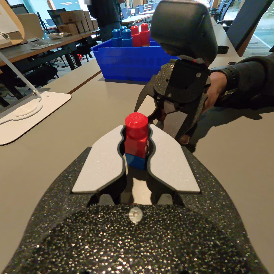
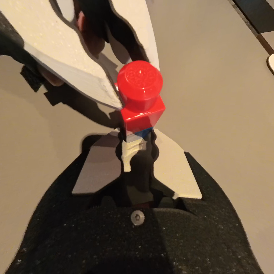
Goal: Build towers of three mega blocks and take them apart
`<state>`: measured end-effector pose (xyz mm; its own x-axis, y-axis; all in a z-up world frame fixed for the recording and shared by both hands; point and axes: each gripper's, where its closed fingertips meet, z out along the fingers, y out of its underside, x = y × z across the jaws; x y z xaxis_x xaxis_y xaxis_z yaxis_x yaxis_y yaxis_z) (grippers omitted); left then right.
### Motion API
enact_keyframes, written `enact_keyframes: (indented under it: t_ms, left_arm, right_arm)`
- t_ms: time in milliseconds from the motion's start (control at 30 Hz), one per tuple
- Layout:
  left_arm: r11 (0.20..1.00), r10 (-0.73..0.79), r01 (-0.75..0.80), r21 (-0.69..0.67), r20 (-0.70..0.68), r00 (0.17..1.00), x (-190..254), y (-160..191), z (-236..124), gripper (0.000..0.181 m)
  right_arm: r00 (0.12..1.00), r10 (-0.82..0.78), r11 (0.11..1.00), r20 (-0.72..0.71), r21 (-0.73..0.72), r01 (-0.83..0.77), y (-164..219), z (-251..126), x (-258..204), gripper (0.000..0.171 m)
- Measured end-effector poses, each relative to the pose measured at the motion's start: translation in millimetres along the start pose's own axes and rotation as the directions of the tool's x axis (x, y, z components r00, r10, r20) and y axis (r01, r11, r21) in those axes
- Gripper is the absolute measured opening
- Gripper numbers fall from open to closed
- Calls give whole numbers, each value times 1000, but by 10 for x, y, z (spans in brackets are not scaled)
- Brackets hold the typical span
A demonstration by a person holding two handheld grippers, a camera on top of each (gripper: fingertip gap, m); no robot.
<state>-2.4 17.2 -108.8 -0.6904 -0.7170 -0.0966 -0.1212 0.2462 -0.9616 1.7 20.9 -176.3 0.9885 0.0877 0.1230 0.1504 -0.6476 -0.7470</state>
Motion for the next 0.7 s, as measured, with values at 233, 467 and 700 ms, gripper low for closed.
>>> enact_keyframes:
  t_ms: [233, 467, 700]
  left_arm:
    - [999, -49, 50, 15, -67, 997, 20, -3, -4, 27]
    - [999, -37, 39, 18, -93, 995, 58, -11, 13, 40]
    - [993, -107, 111, 29, -101, 989, -12, -59, -98, 62]
  right_arm:
    - [991, 45, 990, 127, 125, -61, -97, -157, -33, 48]
    - [984, 41, 987, 175, 148, -68, -133, -182, -76, 53]
    - [987, 5, 991, 161, 133, -27, -107, -172, -110, 52]
